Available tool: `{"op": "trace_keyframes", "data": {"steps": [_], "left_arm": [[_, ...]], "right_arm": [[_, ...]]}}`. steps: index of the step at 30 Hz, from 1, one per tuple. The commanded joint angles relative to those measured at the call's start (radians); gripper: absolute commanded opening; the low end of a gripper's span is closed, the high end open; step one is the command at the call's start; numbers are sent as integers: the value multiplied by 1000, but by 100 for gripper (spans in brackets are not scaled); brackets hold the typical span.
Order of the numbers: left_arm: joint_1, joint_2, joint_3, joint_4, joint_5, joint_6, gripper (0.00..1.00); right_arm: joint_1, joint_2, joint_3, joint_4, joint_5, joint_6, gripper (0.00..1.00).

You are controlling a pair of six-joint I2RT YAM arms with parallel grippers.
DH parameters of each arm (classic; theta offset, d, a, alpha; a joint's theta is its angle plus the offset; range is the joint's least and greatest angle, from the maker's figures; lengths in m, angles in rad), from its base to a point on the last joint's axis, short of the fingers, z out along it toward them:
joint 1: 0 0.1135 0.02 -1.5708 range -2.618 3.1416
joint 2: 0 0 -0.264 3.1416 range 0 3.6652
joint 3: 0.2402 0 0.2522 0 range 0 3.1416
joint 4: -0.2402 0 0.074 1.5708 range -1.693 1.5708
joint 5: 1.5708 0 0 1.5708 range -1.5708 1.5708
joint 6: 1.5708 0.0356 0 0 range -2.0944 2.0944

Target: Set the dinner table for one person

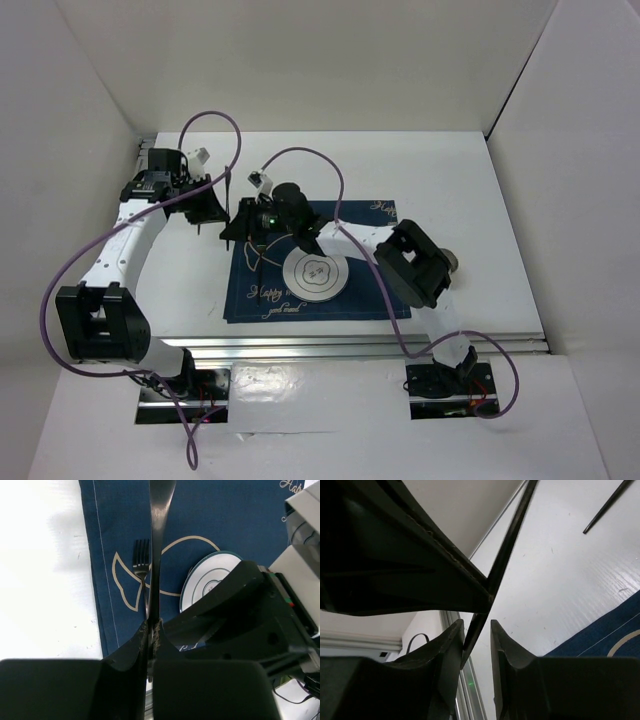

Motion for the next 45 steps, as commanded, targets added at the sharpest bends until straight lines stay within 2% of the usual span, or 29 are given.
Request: {"op": "trace_keyframes", "data": {"steps": [1,4,5,6,9,10,11,15,16,18,20,22,23,26,30,33,40,45], "left_arm": [[-4,-39,-6,20,51,-29,0],[-4,-39,-6,20,42,-29,0],[-4,-39,-6,20,42,-29,0],[-4,-39,-6,20,42,-29,0],[-4,-39,-6,20,42,5,0],[-4,-39,6,20,42,5,3],[-4,-39,31,20,30,23,14],[-4,-39,123,-31,-34,72,28],[10,-39,132,-31,-47,83,31],[30,-27,141,-31,-82,83,31],[57,-14,141,-40,-93,92,31],[83,-1,141,-40,-93,103,31],[93,15,152,-51,-82,114,31],[122,24,152,-51,-82,114,29],[146,35,143,-51,-59,123,29],[165,44,143,-51,-38,123,29],[165,62,124,-51,4,123,29],[183,72,134,-60,4,123,29]], "right_arm": [[10,15,53,35,4,10,35],[10,24,65,23,13,19,15],[10,13,56,23,22,19,2],[10,-3,56,10,31,28,0],[-2,-61,-4,10,41,48,0],[-17,-83,-22,10,32,48,0],[-28,-108,-68,0,16,62,0],[-111,-284,-206,-135,-34,72,0],[-159,-363,-234,-219,-63,63,0],[-215,-437,-302,-333,-174,10,0],[-285,-560,-349,-531,-203,-45,0],[-342,-685,-436,-650,-226,-139,0],[-415,-720,-466,-760,-263,-171,0],[-572,-805,-585,-897,-303,-243,0],[-678,-818,-735,-883,-452,-244,0],[-724,-804,-779,-852,-473,-263,0],[-738,-665,-788,-811,-489,-300,0],[-738,-602,-788,-709,-499,-228,0]]}}
